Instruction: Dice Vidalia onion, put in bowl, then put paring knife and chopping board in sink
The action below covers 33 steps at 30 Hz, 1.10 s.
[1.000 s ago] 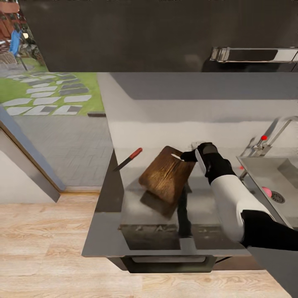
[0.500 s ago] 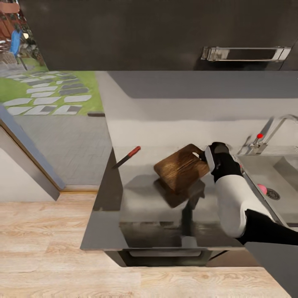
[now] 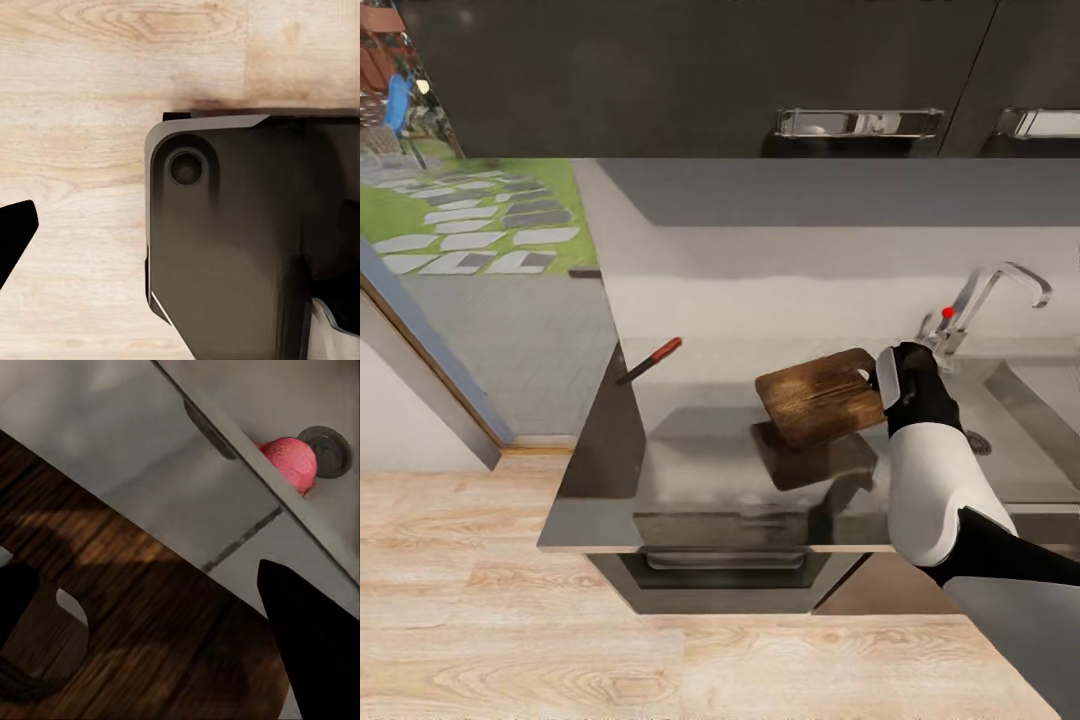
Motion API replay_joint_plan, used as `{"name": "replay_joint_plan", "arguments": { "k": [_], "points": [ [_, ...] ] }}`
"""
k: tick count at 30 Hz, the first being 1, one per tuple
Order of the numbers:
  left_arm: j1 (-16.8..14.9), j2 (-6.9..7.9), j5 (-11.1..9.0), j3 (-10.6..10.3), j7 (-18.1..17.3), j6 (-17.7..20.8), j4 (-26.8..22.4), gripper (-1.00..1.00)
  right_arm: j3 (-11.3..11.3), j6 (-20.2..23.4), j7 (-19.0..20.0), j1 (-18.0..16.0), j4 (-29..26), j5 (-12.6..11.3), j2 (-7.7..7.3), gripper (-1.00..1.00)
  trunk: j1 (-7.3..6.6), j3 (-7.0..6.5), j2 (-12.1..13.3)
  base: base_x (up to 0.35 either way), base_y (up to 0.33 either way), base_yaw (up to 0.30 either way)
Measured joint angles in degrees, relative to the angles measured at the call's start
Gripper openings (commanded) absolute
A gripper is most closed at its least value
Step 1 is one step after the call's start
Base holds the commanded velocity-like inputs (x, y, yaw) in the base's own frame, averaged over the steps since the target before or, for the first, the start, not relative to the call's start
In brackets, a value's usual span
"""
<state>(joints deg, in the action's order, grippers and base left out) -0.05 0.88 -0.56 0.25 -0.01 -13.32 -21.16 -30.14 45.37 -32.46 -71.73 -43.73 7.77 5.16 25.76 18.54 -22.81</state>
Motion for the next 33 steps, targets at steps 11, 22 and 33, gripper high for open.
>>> {"name": "replay_joint_plan", "arguments": {
  "k": [11, 22, 33],
  "points": [
    [-0.03, 0.00, 0.00, 0.00, 0.00, 0.00, 0.13, 1.00, -0.84, -3.69, -11.04, -0.02, 0.78, -13.70, 1.08, -1.00, -0.01, 0.00, 0.00, -0.007, -0.006, 0.000],
    [-0.02, 0.00, 0.00, 0.00, 0.00, 0.00, 0.17, 1.00, -0.51, -7.65, -19.85, -0.03, 1.01, -19.30, 1.12, -1.00, -0.01, -0.01, -0.01, 0.000, 0.000, 0.000],
    [-0.02, -0.06, 0.00, 0.08, -0.04, 0.01, 1.39, 1.00, -0.26, -9.24, -27.22, -0.02, 1.02, -20.32, 1.26, -1.00, -0.01, 0.00, 0.00, 0.000, 0.000, 0.000]
  ]
}}
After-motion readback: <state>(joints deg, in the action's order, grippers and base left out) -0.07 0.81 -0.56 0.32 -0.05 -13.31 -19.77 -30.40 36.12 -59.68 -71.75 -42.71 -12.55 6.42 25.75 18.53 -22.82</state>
